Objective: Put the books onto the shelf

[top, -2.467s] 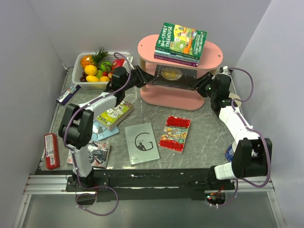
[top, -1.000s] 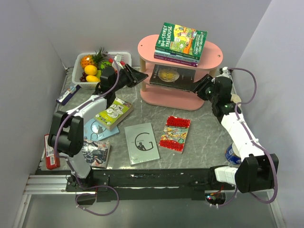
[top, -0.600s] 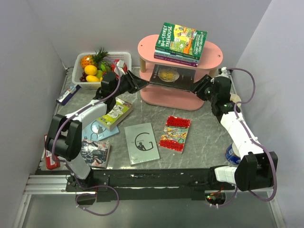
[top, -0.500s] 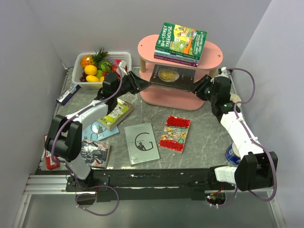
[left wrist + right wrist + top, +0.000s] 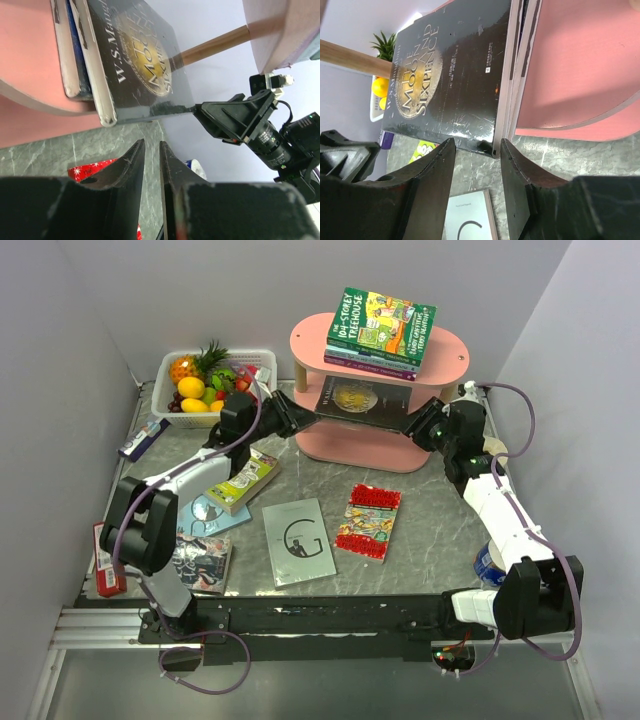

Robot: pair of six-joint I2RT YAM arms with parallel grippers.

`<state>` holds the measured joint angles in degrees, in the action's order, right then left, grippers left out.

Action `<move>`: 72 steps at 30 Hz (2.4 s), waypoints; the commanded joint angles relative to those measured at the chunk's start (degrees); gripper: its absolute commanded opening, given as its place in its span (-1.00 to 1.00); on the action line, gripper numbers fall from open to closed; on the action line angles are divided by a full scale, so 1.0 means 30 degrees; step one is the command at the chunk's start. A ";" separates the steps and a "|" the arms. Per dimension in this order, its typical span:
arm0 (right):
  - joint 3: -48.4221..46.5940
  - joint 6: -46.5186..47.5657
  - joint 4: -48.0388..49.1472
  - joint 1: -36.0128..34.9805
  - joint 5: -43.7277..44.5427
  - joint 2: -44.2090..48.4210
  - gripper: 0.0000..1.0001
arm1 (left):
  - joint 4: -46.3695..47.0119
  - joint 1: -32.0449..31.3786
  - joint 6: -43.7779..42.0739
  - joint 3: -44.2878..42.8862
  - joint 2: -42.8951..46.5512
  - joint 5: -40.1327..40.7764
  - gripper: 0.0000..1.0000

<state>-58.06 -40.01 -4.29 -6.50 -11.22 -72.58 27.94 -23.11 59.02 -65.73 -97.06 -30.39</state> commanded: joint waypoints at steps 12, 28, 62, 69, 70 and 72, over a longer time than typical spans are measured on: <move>-0.0655 -0.0257 0.1051 -0.0030 -0.0302 -0.0476 -0.05 | 0.0207 -0.0001 -0.0397 -0.1964 -0.1544 -0.0504 -0.58; -0.0362 -0.0169 0.0992 -0.0030 -0.0302 0.0022 -0.09 | -0.0672 0.0146 -0.0661 -0.4191 -0.2745 -0.0358 -0.58; -0.1446 -0.0052 0.0670 -0.0001 -0.0184 -0.0974 -0.14 | -0.0994 0.1582 -0.0075 -0.6095 -0.4150 -0.0474 -0.42; -0.1564 -0.0111 0.0787 -0.0001 -0.0331 -0.1150 -0.14 | -0.0995 0.1552 -0.0163 -0.6096 -0.4503 -0.0562 -0.42; -0.1593 -0.0140 0.0816 0.0000 -0.0331 -0.1208 -0.14 | -0.0907 0.1552 -0.0134 -0.6096 -0.4562 -0.0592 -0.42; -0.1564 -0.0169 0.0875 -0.0030 -0.0331 -0.1238 -0.14 | -0.0819 0.1552 -0.0017 -0.6126 -0.4679 -0.0708 -0.42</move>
<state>-59.90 -40.60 -3.97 -6.50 -11.90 -75.83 23.70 -18.20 58.26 -81.62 -110.83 -31.22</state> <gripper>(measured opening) 0.430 0.293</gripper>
